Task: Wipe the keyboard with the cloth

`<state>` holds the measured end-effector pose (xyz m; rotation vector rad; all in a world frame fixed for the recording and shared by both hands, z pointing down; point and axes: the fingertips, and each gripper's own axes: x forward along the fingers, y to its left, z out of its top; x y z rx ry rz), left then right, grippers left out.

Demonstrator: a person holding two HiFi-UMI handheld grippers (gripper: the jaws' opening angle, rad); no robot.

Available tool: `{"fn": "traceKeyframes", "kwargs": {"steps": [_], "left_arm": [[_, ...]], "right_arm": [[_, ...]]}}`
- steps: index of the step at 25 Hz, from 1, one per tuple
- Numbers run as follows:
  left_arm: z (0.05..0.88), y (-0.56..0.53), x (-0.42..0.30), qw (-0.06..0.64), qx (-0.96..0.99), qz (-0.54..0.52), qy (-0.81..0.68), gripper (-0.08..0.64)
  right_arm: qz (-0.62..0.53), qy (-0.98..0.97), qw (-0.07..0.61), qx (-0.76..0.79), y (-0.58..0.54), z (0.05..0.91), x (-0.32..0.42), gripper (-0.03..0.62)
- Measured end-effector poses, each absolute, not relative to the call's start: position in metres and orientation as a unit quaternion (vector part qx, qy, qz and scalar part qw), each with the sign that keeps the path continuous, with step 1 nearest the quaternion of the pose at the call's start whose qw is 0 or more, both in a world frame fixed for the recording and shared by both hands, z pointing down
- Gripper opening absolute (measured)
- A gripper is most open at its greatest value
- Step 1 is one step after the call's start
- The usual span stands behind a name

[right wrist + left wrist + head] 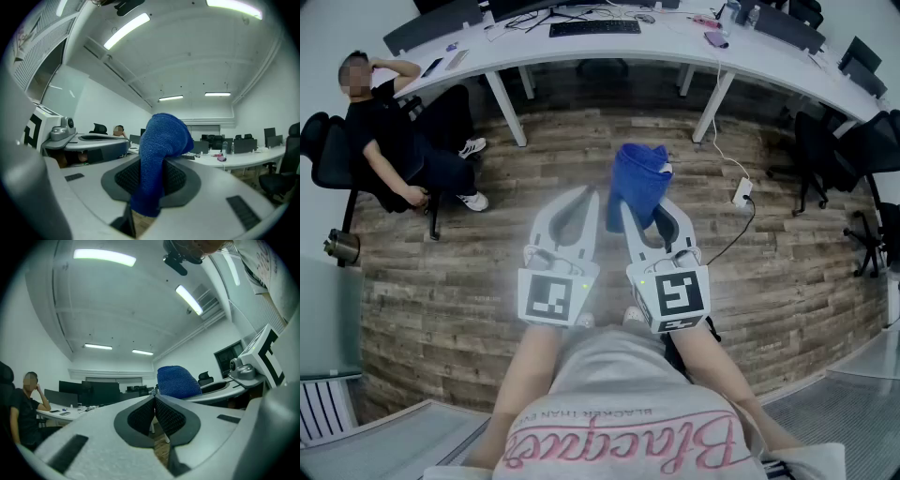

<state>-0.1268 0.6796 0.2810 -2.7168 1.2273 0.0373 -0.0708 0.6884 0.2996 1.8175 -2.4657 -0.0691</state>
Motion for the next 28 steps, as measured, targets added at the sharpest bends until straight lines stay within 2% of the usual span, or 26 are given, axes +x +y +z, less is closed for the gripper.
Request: {"fn": "traceKeyframes", "kwargs": {"steps": [15, 28], "left_arm": [[0.279, 0.677, -0.121, 0.082, -0.905, 0.021, 0.417, 0.005], [0.286, 0.679, -0.058, 0.079, -0.899, 0.017, 0.431, 0.005]], "right_arm": [[-0.028, -0.811, 0.042, 0.583, 0.688, 0.302, -0.070, 0.092], [-0.017, -0.827, 0.028, 0.562, 0.691, 0.307, -0.009, 0.091]]}}
